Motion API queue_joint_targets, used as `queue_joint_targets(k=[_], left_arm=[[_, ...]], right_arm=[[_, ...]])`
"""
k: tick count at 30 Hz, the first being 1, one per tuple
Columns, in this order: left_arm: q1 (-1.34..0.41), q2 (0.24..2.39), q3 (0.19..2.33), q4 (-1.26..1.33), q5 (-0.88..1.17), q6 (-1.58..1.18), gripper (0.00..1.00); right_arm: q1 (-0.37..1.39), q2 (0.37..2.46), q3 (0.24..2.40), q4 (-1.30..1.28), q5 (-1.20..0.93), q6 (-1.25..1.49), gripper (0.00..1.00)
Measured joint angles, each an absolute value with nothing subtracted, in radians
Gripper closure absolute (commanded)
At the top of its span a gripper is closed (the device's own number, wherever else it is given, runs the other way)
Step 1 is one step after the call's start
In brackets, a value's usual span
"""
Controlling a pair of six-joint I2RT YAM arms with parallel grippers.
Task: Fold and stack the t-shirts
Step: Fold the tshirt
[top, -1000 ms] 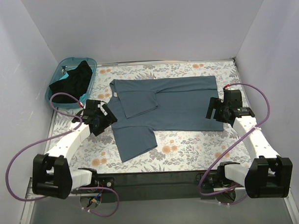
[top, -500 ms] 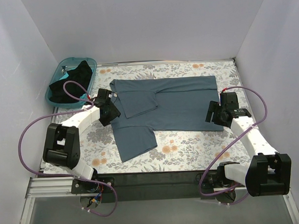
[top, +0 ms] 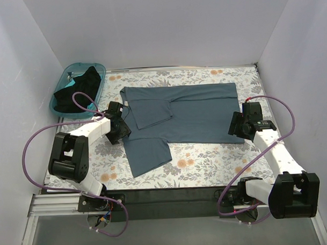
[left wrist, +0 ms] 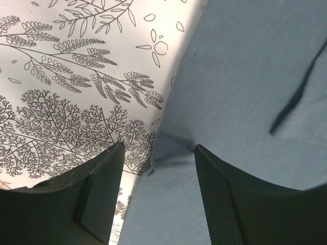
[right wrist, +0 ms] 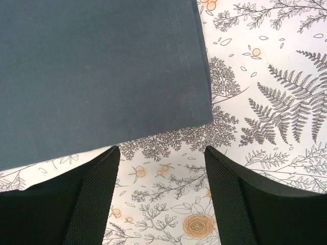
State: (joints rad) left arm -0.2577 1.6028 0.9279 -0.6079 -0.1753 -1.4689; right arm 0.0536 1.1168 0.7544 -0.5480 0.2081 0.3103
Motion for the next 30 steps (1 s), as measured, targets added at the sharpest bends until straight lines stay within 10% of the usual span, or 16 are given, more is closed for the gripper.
queue_joint_targets(k=[30], left_arm=[[-0.284, 1.586, 0.867, -0.537, -0.183, -1.451, 1.00]], right_arm=[[0.015, 1.181, 0.665, -0.574, 0.252, 0.377, 0.52]])
